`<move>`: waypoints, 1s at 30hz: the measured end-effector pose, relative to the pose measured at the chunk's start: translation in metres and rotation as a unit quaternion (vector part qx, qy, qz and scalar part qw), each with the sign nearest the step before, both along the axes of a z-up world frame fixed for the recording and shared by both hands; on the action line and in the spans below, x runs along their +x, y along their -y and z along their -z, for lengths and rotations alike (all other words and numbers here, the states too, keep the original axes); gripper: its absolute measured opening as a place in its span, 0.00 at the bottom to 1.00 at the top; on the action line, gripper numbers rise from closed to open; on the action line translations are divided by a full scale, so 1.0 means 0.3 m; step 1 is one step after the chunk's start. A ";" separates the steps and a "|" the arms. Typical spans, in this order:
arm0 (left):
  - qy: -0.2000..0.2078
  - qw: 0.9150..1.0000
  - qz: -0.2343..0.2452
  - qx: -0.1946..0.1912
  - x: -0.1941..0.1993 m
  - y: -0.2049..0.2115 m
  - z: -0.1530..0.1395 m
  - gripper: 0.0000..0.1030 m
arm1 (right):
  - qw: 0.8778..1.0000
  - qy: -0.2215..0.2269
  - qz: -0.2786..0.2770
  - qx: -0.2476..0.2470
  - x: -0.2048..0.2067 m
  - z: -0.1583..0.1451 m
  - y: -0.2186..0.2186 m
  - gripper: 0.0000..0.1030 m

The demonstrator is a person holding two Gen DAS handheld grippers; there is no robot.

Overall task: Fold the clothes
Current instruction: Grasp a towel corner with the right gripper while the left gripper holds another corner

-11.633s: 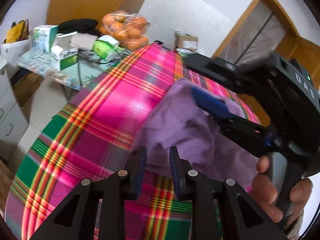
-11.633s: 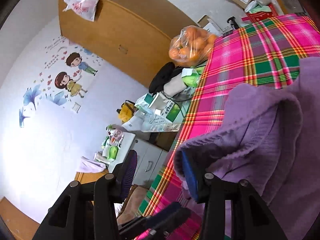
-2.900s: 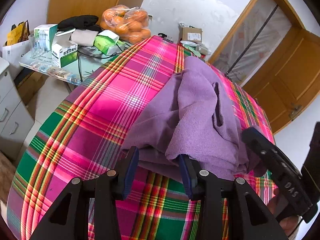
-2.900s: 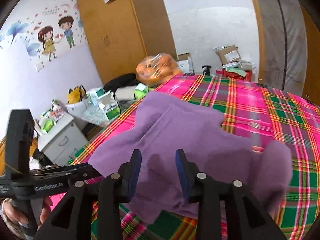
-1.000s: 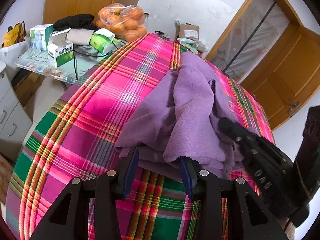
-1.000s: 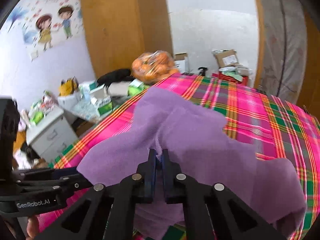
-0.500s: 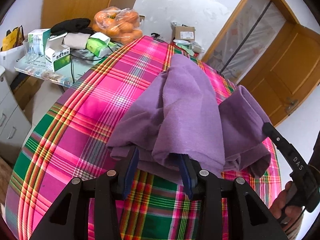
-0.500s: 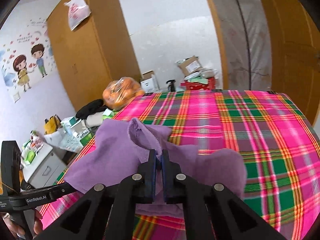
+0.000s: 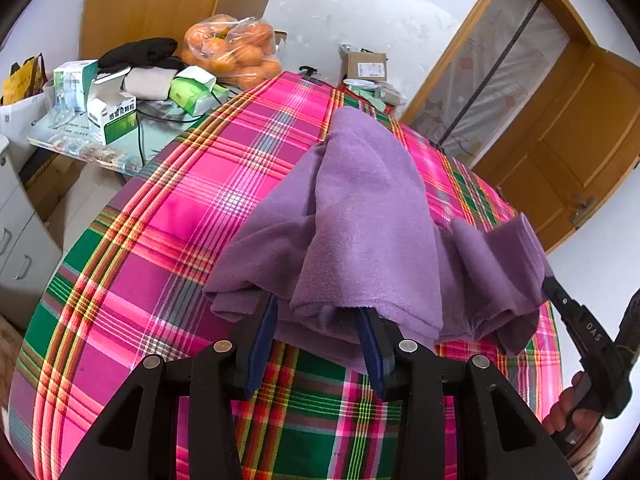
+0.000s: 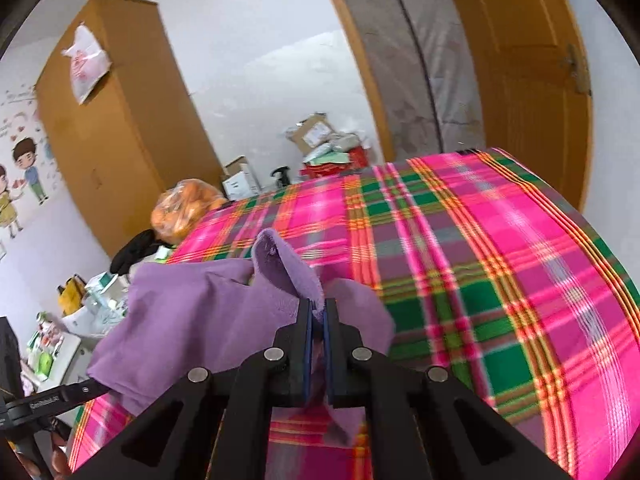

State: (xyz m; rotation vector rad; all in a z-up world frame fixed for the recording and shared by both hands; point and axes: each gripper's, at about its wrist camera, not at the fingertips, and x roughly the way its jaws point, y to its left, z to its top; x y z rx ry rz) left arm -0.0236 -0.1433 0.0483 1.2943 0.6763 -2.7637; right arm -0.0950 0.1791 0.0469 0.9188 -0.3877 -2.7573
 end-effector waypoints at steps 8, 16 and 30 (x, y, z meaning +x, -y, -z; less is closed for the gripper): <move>0.002 1.000 0.003 -0.001 -0.002 -0.015 0.002 0.41 | 0.999 0.023 0.032 -0.005 -0.009 0.045 -0.077 0.05; 0.002 1.000 0.003 -0.002 0.002 -0.019 -0.003 0.41 | 0.996 0.056 0.031 -0.069 0.005 0.074 -0.148 0.19; -0.036 0.999 0.003 -0.020 0.063 -0.036 -0.088 0.41 | 0.970 0.130 -0.048 -0.200 0.016 0.167 -0.122 0.43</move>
